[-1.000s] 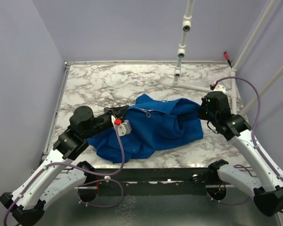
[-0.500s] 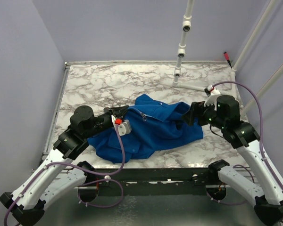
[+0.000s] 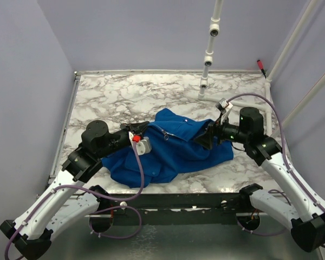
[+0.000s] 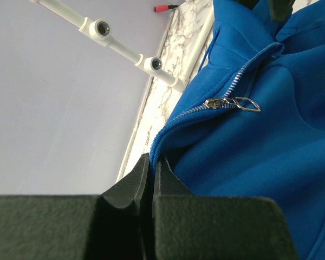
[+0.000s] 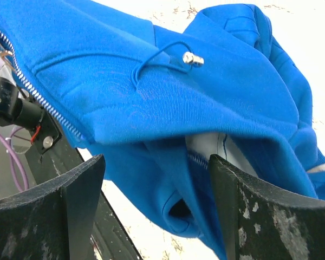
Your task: Zip up the jacket
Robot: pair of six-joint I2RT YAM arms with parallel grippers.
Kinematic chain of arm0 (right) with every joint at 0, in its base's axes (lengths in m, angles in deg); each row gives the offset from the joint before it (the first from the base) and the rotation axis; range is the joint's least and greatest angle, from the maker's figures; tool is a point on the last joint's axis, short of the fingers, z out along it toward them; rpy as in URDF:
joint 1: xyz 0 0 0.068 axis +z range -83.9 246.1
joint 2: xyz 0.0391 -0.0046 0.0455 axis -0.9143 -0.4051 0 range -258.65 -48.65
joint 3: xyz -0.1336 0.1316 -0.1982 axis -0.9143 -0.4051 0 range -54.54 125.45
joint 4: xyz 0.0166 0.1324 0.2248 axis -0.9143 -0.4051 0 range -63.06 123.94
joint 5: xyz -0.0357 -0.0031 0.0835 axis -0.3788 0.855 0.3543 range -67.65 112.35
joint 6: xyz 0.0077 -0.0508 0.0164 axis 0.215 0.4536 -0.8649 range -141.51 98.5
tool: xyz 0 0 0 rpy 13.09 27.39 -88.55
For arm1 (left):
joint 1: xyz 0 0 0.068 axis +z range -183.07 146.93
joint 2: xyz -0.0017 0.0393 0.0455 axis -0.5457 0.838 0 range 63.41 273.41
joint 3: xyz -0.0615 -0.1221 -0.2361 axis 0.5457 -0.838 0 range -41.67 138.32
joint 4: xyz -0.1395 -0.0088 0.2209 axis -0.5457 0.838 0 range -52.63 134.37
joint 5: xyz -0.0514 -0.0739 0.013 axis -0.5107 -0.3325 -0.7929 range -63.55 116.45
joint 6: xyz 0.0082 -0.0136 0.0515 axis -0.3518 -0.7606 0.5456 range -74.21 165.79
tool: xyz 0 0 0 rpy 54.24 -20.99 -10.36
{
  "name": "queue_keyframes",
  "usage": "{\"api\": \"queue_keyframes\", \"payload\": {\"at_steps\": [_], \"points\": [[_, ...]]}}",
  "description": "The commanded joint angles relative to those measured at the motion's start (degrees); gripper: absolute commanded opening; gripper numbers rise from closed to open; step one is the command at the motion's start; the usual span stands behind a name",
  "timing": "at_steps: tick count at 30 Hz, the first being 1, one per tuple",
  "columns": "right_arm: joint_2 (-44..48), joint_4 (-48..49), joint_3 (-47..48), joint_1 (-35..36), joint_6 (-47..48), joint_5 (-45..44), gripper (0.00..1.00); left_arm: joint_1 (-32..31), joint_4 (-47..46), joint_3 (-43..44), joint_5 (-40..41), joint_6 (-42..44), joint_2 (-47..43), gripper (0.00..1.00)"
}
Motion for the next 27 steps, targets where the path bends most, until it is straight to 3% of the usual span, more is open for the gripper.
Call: {"api": "queue_keyframes", "payload": {"at_steps": [1,3,6,9,12,16,23,27], "points": [[-4.93,3.69,2.68,0.07,2.98,4.91,0.77,0.49,-2.3,2.49,-1.7,-0.4,-0.02,0.0],[-7.18,4.48,2.95,0.08,2.91,5.89,0.69,0.45,-2.29,2.76,-1.67,-0.41,-0.1,0.0],[-9.49,5.09,3.48,0.07,1.94,6.78,0.45,0.45,-2.28,3.16,-1.53,-0.28,-0.02,0.0],[-10.73,4.63,4.05,0.12,1.54,7.58,0.28,0.46,-2.31,3.47,-1.44,-0.11,-0.06,0.0],[-8.7,4.1,4.43,0.1,1.05,6.45,0.01,0.54,-2.24,3.34,-1.58,-0.01,-0.09,0.0],[-1.02,5.04,2.42,0.06,-0.65,2.05,0.01,0.5,-2.12,3.13,-1.58,0.03,-0.06,0.0],[25.52,14.67,-10.89,0.04,-9.47,-7.8,0.01,0.65,-1.78,2.09,-1.29,-0.93,0.28,0.0],[27.95,9.34,-12.15,0.03,-10.48,-8.31,0.01,0.82,-1.76,2.11,-1.93,-0.74,0.5,0.0]]}}
